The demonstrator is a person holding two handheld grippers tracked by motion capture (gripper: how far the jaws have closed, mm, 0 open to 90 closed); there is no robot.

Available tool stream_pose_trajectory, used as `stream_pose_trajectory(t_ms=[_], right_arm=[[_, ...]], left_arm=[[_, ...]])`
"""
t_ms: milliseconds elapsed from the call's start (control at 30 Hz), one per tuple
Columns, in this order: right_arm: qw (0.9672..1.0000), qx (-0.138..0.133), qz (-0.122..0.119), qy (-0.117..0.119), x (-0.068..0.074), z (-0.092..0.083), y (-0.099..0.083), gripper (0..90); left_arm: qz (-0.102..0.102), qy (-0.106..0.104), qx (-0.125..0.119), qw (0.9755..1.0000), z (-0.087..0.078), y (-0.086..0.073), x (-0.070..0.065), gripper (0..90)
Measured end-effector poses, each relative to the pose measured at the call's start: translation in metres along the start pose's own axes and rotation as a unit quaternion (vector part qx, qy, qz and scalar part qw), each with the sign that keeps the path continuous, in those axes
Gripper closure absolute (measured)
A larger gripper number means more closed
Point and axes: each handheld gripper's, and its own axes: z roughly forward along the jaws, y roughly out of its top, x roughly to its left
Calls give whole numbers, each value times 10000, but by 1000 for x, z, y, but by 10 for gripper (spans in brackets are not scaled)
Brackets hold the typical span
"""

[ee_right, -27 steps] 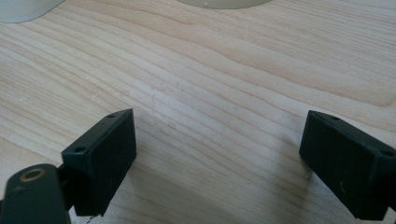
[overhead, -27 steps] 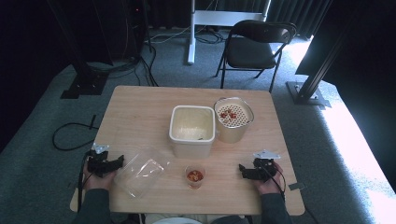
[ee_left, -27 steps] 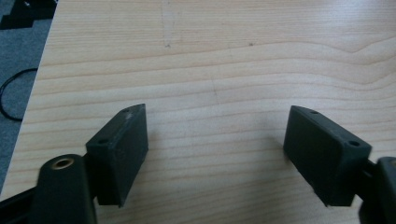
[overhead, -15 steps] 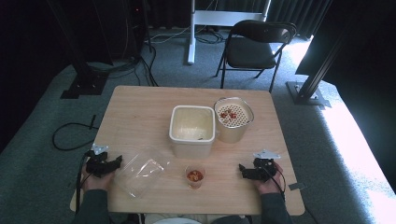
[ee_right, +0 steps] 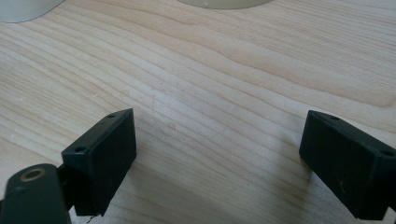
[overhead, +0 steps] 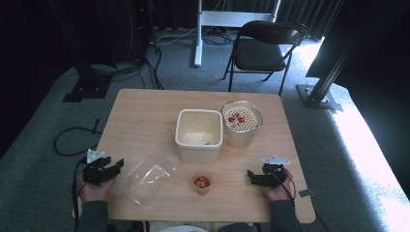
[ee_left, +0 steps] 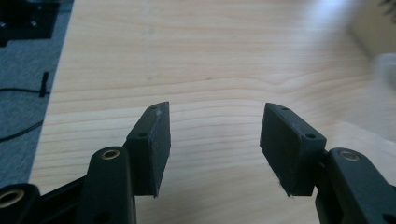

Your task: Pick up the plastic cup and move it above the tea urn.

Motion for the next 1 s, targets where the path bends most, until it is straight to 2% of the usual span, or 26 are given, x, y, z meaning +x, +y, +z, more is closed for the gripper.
stream_pose_trajectory(t_ms=[167, 200, 233, 300, 333, 400, 433, 533, 567, 700, 733, 767, 800, 833, 867, 933, 1000], right_arm=[[10000, 0, 0, 0, 0, 0, 0, 104], [10000, 0, 1, -1, 0, 0, 0, 104], [10000, 0, 1, -1, 0, 0, 0, 104], [10000, -2, 8, -10, 0, 0, 0, 105], [10000, -2, 8, -10, 0, 0, 0, 105], [10000, -4, 7, -9, 0, 0, 0, 104], [10000, -5, 11, -12, 0, 0, -1, 105], [10000, -4, 14, -14, 0, -1, -1, 105], [10000, -4, 16, -14, 0, -1, -1, 104], [10000, -3, 14, -14, 0, -1, -1, 105], [10000, -3, 15, -14, 0, -1, -1, 105], [10000, -3, 14, -14, 0, -1, -1, 104], [10000, -3, 16, -13, 0, -1, -1, 105], [10000, -3, 16, -13, 0, -1, -1, 105], [10000, -3, 16, -13, 0, -1, -1, 105], [10000, -3, 16, -13, 0, -1, -1, 104], [10000, -3, 14, -13, 0, -1, -1, 105]], left_arm=[[161, -127, -125, 9997, -14, 4, -12, 443], [239, -259, -163, 9992, -21, 6, -18, 443], [239, -259, -163, 9992, -21, 6, -18, 444], [417, -397, -159, 9982, -30, 7, -29, 443], [417, -397, -159, 9982, -30, 7, -29, 446], [504, -463, -104, 9976, -34, 5, -36, 451], [563, -501, -3, 9972, -35, 1, -41, 457], [615, -470, 98, 9970, -36, -4, -44, 471], [649, -367, 220, 9970, -36, -8, -45, 485], [589, -364, 380, 9969, -33, -13, -42, 580], [607, -339, 450, 9966, -30, -13, -40, 580], [627, -328, 472, 9964, -27, -13, -39, 658], [679, -349, 474, 9960, -20, -11, -37, 706], [679, -349, 474, 9960, -20, -11, -37, 738], [679, -349, 474, 9960, -20, -11, -37, 738], [818, -386, 439, 9949, -9, -3, -35, 744], [931, -260, 454, 9943, 0, 4, -33, 747]])
